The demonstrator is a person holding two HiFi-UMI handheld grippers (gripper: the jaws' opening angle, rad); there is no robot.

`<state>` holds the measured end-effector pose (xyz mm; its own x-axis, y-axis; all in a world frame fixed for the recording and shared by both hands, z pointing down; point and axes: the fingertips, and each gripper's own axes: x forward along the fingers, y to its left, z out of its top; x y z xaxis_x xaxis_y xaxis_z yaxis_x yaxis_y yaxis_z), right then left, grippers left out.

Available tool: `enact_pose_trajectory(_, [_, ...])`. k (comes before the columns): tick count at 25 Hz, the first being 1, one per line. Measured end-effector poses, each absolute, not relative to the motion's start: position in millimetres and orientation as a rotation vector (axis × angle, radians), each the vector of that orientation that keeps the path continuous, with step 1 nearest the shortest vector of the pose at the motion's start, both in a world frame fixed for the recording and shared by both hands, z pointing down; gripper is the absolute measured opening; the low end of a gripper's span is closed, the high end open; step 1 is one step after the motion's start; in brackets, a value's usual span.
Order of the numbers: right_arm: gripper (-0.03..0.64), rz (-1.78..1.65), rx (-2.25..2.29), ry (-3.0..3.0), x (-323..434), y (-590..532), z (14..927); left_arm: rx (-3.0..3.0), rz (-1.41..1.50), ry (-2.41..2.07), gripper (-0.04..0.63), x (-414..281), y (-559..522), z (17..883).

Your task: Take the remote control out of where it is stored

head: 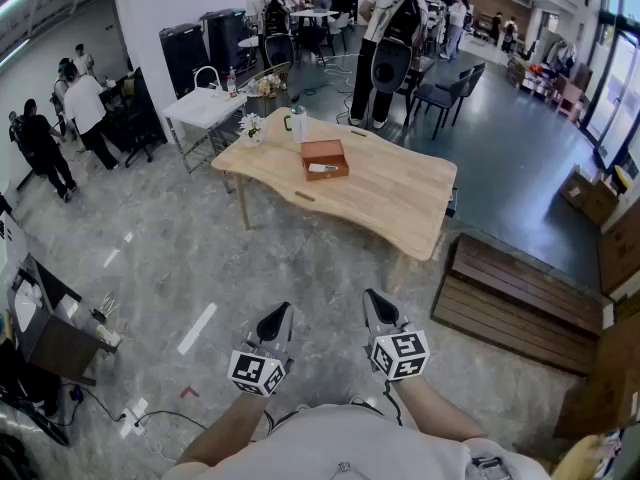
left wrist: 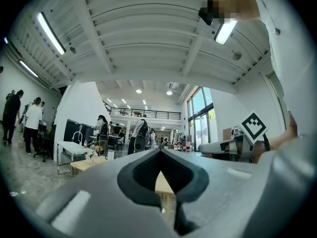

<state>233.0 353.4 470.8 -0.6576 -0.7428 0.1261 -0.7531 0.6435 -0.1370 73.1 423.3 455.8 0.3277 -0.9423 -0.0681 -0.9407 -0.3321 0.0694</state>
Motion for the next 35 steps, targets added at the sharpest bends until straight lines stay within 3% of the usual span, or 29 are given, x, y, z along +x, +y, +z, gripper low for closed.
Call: enact_pose_trajectory(35, [0.025,0.22,1.325,-2.728,181.3,402.0,484.3,2.538,-0.204,-1.725,0.0,15.3,453.7,480.3])
